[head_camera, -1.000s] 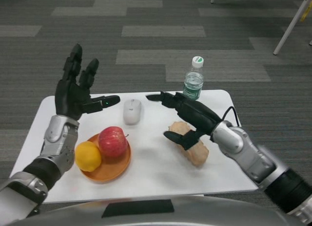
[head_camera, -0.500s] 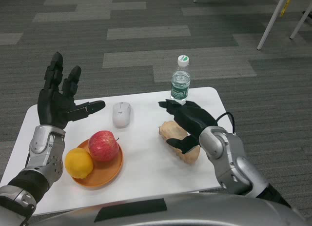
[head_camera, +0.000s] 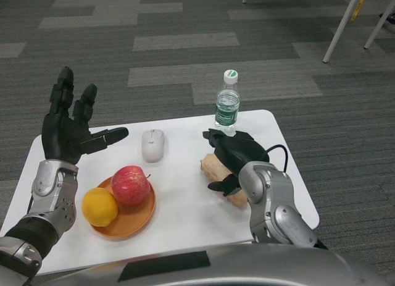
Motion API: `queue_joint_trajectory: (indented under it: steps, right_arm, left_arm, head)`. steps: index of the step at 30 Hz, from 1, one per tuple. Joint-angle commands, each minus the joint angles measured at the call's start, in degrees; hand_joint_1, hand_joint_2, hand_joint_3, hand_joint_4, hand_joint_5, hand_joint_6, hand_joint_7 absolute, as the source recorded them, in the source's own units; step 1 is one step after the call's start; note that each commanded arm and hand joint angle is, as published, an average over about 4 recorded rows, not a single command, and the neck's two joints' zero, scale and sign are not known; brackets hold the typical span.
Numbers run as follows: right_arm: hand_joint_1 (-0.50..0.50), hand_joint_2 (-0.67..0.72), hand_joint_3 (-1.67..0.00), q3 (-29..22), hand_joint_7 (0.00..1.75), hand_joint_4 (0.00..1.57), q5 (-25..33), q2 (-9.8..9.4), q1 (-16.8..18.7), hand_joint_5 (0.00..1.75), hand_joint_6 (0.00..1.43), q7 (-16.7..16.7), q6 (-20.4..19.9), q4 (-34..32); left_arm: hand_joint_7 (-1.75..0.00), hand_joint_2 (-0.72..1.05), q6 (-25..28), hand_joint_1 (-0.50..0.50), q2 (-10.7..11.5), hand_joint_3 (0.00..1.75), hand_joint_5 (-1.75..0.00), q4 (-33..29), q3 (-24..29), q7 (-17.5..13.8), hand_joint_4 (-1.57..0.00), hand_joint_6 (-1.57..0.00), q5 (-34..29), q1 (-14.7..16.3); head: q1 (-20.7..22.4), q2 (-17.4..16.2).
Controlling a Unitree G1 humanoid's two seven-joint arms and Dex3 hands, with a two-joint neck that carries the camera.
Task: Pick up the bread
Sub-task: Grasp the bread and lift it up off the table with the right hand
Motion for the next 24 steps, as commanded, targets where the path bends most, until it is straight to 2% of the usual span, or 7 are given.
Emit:
queue_joint_trajectory:
  steps: [1,4,8,13,16,20,24]
  right_arm:
    - [-0.42,-0.54,-0.56,-0.33,0.28,0.00,-0.82,0.53,-0.56,0.78,0.00,0.63,0.76,-0.44]
    - [-0.42,-0.54,-0.56,-1.47,0.28,0.00,-0.96,0.90,-0.58,0.78,0.00,0.63,0.67,0.92]
    - [-0.42,-0.54,-0.56,-3.56,0.28,0.00,-1.68,1.23,-0.69,0.78,0.00,0.63,0.36,4.17]
    - [-0.42,-0.54,-0.50,-5.14,0.28,0.00,-2.45,1.43,-1.50,0.78,0.00,0.63,-0.04,8.11]
    - [-0.42,-0.53,-0.48,-5.95,0.28,0.00,-2.47,1.60,-1.63,0.78,0.00,0.63,-0.43,10.83]
    - [-0.42,-0.54,-0.46,-6.24,0.28,0.00,-2.43,1.84,-1.68,0.78,0.00,0.63,-0.89,13.42]
    - [-0.42,-0.48,-0.40,-6.20,0.28,0.00,-2.25,2.31,-1.90,0.78,0.00,0.63,-1.18,14.41]
  left_arm:
    - [0.00,0.43,-0.59,0.50,0.87,0.04,-0.36,0.21,-0.20,-0.04,0.00,0.00,-0.28,-0.74]
    - [0.00,0.45,-0.63,0.50,0.80,0.04,-0.31,0.37,-0.53,-0.04,0.00,0.00,-0.48,-0.98]
    - [0.00,0.43,-0.66,0.50,0.80,0.00,-0.41,0.63,-1.08,-0.04,0.00,0.00,-0.72,-1.18]
    - [0.00,0.43,-0.66,0.50,0.67,0.04,-0.41,0.70,-1.37,-0.04,0.00,0.00,-0.81,-1.29]
    - [0.00,0.43,-0.66,0.50,0.43,0.02,-0.33,0.72,-1.37,-0.04,0.00,0.00,-0.81,-1.29]
    - [0.00,0.43,-0.66,0.50,0.18,0.00,-0.38,0.72,-1.43,-0.04,0.00,0.00,-0.81,-1.29]
    - [0.00,0.43,-0.66,0.50,0.12,0.02,-0.38,0.74,-1.50,-0.04,0.00,0.00,-0.81,-1.29]
  head:
    - [0.11,-0.27]
    - [-0.18,-0.43]
    - [-0.02,-0.67]
    - [0.00,-0.78]
    - [0.37,-0.92]
    - [0.32,-0.95]
    - [0.38,-1.06]
